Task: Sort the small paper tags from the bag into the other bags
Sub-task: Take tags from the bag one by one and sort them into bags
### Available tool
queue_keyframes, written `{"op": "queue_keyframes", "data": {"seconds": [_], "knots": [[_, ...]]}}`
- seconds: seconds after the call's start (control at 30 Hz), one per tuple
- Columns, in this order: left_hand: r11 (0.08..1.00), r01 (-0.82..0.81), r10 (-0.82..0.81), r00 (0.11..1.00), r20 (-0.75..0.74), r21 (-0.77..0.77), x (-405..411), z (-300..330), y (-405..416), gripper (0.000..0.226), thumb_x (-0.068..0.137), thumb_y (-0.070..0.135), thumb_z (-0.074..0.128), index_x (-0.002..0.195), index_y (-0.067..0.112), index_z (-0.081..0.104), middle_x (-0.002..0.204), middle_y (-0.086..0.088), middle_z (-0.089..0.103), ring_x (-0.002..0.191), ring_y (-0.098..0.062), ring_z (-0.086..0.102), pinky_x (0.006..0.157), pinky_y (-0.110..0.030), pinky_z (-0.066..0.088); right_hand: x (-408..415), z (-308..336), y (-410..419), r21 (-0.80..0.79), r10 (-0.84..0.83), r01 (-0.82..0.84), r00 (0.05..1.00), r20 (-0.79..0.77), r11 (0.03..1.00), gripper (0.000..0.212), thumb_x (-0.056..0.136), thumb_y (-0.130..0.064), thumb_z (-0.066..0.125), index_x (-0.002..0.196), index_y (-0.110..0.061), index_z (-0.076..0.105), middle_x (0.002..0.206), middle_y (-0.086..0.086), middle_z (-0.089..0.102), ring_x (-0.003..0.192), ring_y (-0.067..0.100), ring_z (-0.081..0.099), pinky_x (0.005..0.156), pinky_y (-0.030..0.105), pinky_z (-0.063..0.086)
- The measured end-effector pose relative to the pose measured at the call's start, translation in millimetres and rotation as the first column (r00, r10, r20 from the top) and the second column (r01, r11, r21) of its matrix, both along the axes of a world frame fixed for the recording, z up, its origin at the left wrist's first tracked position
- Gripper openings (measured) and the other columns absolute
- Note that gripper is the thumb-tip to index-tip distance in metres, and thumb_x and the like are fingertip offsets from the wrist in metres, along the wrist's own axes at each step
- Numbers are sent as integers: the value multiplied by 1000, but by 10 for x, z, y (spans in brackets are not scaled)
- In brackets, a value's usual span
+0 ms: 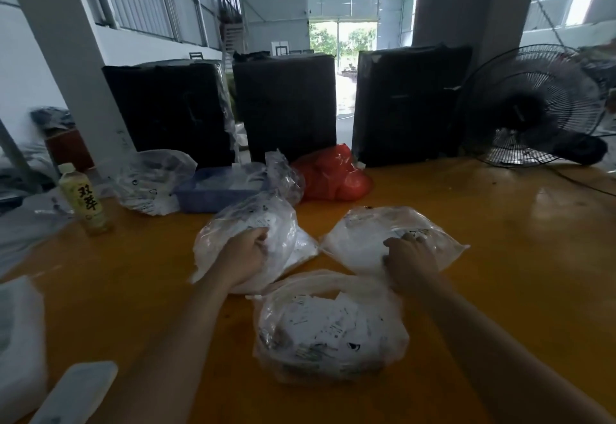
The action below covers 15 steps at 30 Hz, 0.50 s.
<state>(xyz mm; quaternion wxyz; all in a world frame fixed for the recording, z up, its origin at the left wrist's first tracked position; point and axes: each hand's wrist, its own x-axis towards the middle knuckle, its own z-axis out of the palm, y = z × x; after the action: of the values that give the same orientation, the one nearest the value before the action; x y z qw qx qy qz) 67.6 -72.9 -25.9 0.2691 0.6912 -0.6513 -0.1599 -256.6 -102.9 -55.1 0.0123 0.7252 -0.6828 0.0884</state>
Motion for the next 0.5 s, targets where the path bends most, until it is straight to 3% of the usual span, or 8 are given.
{"op": "queue_keyframes", "data": {"seconds": [0.07,0.13,0.2,0.27,0.37,0.43,0.5], "knots": [[993,-61,63,998,10,-105,-9,20,83,44,105,7,43,146,16,56,152,-6,55,140,-23,48,117,-35,34,18,-30,-35,39,-7,8,1000,-27,999,28,96,-18,54,119,-22,69,127,7,63,121,29,54,104,42,46],[949,-126,144,989,44,-290,-56,1,218,41,101,0,45,136,12,64,145,-8,59,138,-24,48,118,-36,35,25,-67,-35,-30,-10,10,1000,-26,1000,26,93,-13,53,107,-21,74,116,4,68,109,26,60,94,39,52],[852,-150,160,987,-23,-501,-149,-21,374,34,99,-2,49,122,11,70,129,-6,67,126,-21,56,109,-34,44,4,-83,-24,-125,-20,18,1000,-19,992,26,95,-13,54,105,-24,76,113,2,71,108,24,61,92,38,52],[764,-114,76,993,-87,-635,-310,-46,514,28,99,-3,52,112,13,71,113,1,69,109,-11,62,94,-24,50,-26,-69,-11,-193,-43,49,999,33,980,26,99,-18,53,109,-25,76,116,3,71,113,26,60,98,41,49],[814,-28,-129,965,-227,-581,-605,-121,626,28,102,0,50,102,18,71,92,16,68,90,-1,66,76,-12,52,-18,39,41,-260,-30,84,978,207,962,22,99,-17,56,106,-19,77,109,3,74,106,24,63,96,40,50],[906,-12,-182,892,-415,-424,-778,-234,666,30,104,3,50,100,24,71,86,13,71,85,-5,69,72,-15,54,30,161,127,-293,23,99,922,387,951,14,96,-17,63,97,-17,77,95,0,76,85,16,65,80,32,51],[943,-6,-182,830,-528,-334,-876,-346,707,27,106,10,51,102,27,71,92,13,74,84,-9,71,74,-22,57,103,272,250,-284,95,76,835,542,956,7,94,-19,67,91,-22,72,84,-9,73,71,3,61,66,21,48]]}}
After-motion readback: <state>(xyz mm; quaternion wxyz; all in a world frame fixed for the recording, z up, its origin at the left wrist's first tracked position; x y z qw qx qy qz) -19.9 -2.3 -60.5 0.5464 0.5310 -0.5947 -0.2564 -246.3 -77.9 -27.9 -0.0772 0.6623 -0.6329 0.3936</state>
